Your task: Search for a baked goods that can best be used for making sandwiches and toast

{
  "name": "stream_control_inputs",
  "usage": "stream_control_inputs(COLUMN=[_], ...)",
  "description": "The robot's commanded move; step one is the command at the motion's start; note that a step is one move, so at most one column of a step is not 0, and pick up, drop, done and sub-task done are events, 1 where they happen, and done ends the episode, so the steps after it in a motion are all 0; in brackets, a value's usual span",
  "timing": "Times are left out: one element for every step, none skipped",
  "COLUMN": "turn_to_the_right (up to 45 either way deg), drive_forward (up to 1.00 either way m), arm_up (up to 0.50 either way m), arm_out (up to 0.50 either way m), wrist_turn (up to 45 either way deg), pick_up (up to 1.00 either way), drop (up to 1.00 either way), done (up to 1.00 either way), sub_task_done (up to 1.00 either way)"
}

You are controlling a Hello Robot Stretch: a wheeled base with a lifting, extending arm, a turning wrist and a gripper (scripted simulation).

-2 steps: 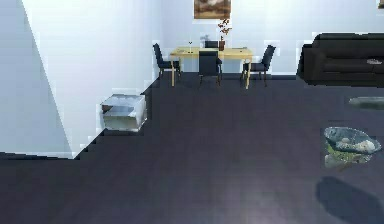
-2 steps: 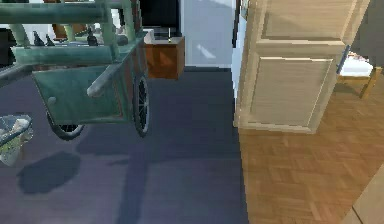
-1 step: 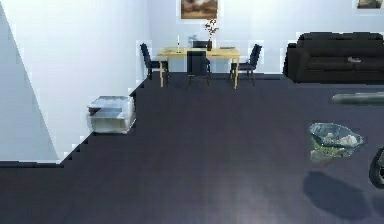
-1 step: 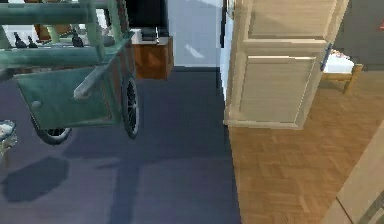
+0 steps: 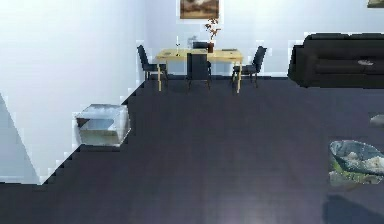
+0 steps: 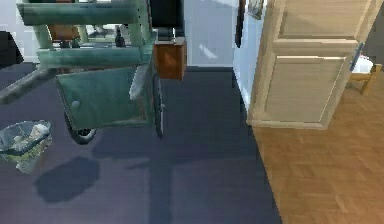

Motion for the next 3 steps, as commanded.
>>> stream_control_inputs(turn_to_the_right=[-45.0, -42.0, 0.0], drive_forward=[0.00, 0.00, 1.00], arm_up=[0.00, 0.00, 0.00], arm_out=[0.00, 0.00, 0.00], wrist_turn=[0.0, 0.0, 0.0], pick_up=[0.00, 0.00, 0.00], drop=[0.00, 0.00, 0.00], done=[0.00, 0.00, 0.00], sub_task_done=[0.00, 0.00, 0.00])
